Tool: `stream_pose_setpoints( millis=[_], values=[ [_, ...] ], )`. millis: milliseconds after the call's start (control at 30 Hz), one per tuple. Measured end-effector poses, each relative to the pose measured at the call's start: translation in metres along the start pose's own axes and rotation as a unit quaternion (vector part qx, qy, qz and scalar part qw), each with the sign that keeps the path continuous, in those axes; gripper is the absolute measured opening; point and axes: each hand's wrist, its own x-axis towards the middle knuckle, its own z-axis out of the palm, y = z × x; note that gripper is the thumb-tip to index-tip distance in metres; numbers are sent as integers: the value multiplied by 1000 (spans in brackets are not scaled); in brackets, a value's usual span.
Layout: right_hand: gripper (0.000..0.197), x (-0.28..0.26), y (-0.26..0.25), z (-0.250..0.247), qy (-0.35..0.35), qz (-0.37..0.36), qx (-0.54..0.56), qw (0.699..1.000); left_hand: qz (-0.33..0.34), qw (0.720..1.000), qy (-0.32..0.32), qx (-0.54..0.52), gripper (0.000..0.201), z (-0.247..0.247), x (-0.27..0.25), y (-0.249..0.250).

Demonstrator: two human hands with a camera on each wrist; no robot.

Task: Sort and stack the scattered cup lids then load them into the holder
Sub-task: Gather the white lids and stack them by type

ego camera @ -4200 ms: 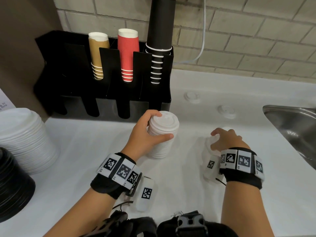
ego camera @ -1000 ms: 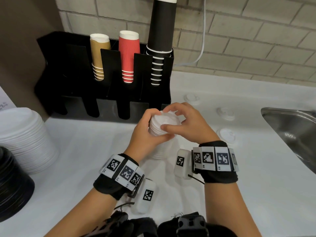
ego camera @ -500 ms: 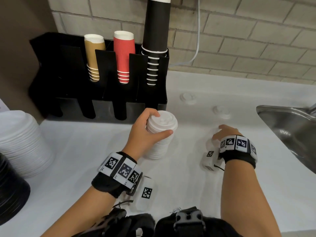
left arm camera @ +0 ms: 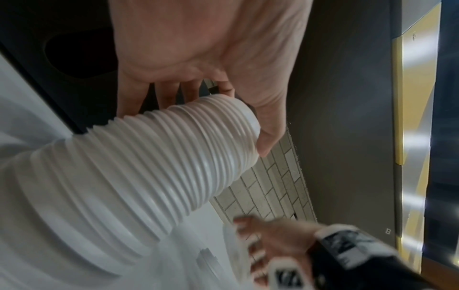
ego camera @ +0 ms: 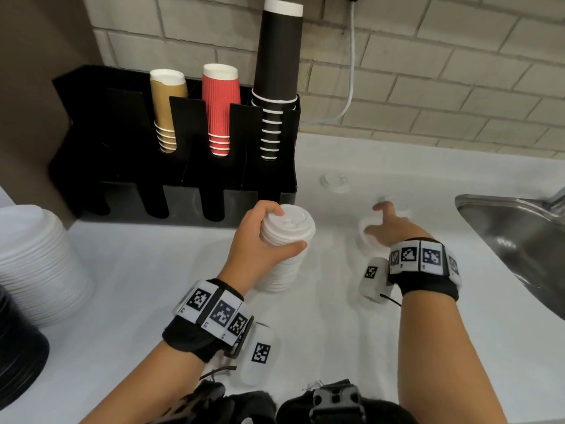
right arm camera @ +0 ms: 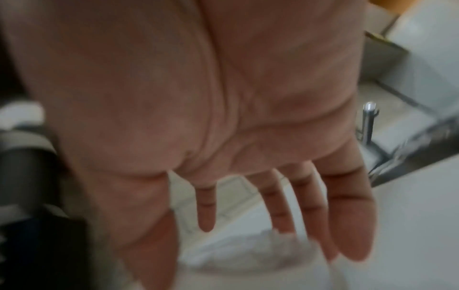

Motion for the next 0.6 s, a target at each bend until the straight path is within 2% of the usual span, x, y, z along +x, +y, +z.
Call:
stream_pose_setpoints(
  millis=[67, 133, 233, 333, 500, 600],
  values=[
    [52, -14, -16, -9, -47, -113, 100, 987, 2, 1000, 1, 3, 50, 0, 0, 0],
    [49, -31, -33, -13, -62, -222, 173, 957, 3, 1000, -1, 4, 50, 0, 0, -1],
    [44, -50, -55, -9, -67, -328, 210, 919, 12, 1000, -5, 3, 51, 0, -1, -2],
    [39, -56, -69, -4, -68, -370, 210, 902, 14, 1000, -4, -3, 59, 0, -1, -1],
    [42, -59, -81, 1, -73, -394, 171, 900, -6, 1000, 13, -20, 92, 1, -1, -1],
    [43, -59, -84, 3, -71, -405, 146, 900, -4, 1000, 12, -20, 98, 1, -1, -1]
  ],
)
